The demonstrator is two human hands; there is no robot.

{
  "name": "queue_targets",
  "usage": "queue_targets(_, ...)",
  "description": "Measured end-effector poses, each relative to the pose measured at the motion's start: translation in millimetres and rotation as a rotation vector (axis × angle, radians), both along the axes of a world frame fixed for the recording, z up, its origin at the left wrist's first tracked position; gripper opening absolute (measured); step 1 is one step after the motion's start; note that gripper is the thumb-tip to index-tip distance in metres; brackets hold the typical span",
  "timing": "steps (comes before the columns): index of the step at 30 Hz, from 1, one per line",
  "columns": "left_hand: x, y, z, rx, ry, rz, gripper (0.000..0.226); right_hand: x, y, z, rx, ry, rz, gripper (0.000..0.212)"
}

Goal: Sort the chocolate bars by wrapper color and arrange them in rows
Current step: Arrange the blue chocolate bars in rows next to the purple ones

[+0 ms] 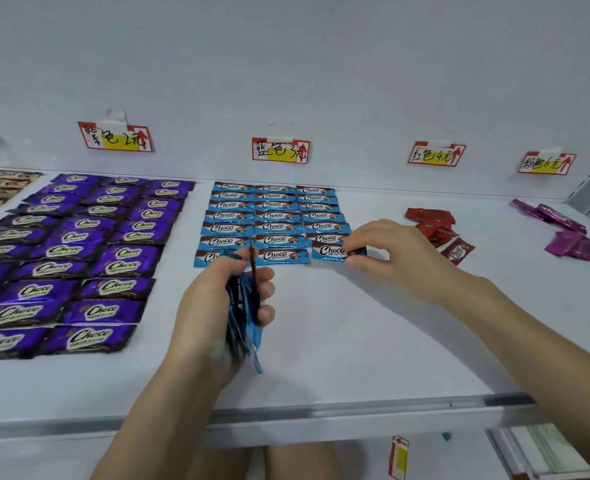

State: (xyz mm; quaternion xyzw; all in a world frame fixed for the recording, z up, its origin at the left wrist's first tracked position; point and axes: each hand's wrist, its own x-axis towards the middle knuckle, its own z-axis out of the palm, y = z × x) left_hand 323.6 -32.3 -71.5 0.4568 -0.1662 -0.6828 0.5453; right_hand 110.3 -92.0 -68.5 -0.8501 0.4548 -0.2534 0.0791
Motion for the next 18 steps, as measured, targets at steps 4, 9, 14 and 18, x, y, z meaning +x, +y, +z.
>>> queue_targets(4,-1,5,0,-0.035,-0.015,-0.005,0.009,3,-6,-4,0.018,0.165,0.048,0.011)
queue_targets(9,0,7,3,-0.029,-0.084,0.012,0.010,3,-8,-4,0.046,0.193,0.014,0.015)
queue_targets(14,-3,7,4,-0.015,-0.089,0.018,0.009,5,-11,-5,0.078,0.195,-0.012,0.018)
queue_targets(18,-3,8,4,-0.008,-0.088,0.014,0.010,5,-14,-6,0.074,0.202,-0.024,0.019)
